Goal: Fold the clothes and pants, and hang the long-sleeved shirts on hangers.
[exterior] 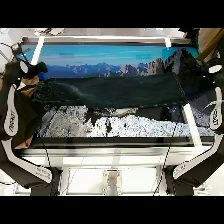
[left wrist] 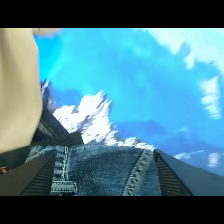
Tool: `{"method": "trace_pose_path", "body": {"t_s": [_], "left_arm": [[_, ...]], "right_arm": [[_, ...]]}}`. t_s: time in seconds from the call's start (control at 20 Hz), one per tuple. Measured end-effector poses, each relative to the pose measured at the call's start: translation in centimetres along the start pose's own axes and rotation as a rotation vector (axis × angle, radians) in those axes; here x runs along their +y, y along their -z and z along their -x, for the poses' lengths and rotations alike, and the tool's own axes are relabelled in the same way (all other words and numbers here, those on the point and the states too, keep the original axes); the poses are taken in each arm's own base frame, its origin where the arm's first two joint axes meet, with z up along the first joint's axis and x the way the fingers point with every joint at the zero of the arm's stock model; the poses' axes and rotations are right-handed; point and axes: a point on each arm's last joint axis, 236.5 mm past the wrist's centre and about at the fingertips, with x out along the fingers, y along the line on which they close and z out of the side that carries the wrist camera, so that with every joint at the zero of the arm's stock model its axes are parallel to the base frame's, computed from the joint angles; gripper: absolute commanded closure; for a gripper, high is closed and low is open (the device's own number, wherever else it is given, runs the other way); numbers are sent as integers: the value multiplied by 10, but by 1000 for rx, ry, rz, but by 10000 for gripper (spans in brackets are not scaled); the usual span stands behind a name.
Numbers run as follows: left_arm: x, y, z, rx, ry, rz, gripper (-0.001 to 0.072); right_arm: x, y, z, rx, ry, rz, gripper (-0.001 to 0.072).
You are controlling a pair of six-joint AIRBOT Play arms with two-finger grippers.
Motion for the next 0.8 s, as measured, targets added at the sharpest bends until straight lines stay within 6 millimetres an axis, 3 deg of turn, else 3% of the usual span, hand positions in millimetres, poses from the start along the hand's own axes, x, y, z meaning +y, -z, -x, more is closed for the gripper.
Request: {"method": "trace_pose_path", "body": {"t_s": [0.15,0.3,0.55,0.65,0.8], "left_arm": [[-37,-22,41,-63,61,-95,7],[-108,-20,74,-98,170,-275,8],[-223,32,98,-91,340,-577,8],[-253,55,100,-77,384,-658,7],[-281,81,102,-57,426,-724,8]], "right_arm": [[-25,6,20,106,61,36,221],[-55,19,33,213,93,25,222],[-95,50,30,374,63,-12,219],[-108,65,22,439,43,-14,195],[-119,84,8,514,-1,-16,182]]}}
